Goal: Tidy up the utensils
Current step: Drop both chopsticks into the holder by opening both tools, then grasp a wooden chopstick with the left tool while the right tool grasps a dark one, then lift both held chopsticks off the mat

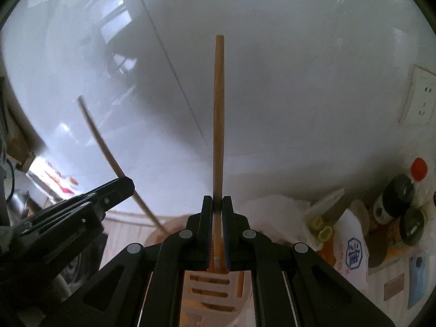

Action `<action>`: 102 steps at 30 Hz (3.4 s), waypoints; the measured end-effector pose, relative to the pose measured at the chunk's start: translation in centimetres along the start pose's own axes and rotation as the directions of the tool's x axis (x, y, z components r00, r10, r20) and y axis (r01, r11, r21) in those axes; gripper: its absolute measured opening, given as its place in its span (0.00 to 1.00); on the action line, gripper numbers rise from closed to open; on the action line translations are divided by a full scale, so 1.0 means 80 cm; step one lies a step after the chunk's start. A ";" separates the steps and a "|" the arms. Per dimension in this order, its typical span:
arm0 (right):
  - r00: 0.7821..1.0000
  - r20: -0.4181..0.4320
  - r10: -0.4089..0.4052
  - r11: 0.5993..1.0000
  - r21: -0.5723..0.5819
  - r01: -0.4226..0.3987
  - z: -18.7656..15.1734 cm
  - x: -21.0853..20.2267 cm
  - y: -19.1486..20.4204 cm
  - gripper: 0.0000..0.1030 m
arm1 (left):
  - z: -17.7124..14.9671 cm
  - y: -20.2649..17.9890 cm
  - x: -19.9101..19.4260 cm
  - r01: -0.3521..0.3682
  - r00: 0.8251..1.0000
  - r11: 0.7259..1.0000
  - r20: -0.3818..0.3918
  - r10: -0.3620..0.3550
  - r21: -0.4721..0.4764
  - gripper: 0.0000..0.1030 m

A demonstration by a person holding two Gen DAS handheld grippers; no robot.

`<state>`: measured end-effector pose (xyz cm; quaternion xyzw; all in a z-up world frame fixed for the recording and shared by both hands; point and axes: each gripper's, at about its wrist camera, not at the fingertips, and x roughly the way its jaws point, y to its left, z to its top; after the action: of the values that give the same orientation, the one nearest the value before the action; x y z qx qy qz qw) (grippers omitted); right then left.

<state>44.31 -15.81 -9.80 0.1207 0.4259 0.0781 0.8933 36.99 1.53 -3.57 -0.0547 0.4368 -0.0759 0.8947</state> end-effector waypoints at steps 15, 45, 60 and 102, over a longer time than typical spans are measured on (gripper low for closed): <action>0.997 0.008 -0.071 0.993 0.093 0.070 -0.039 -0.108 -0.027 0.57 | -0.082 0.023 -0.083 -0.183 0.980 0.982 0.064 0.186 -0.047 1.00; 0.856 -0.508 -0.100 0.983 0.085 0.165 -0.309 -0.015 -0.097 0.23 | -0.346 0.003 0.115 -0.161 0.842 0.987 -0.522 0.137 -0.001 0.51; 0.765 -0.593 -0.253 0.961 -0.061 0.270 -0.340 0.047 -0.079 0.06 | -0.363 0.015 0.106 -0.201 0.835 0.977 -0.511 0.206 0.065 0.05; 0.620 -0.761 -0.190 0.972 -0.056 0.230 -0.347 0.085 -0.072 0.15 | -0.349 0.034 0.134 -0.140 0.779 0.986 -0.603 0.169 0.096 0.09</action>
<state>27.12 -15.56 -33.41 0.0470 0.7742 0.0067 0.6312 21.66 1.37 -29.38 0.0290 0.7027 -0.0258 0.7105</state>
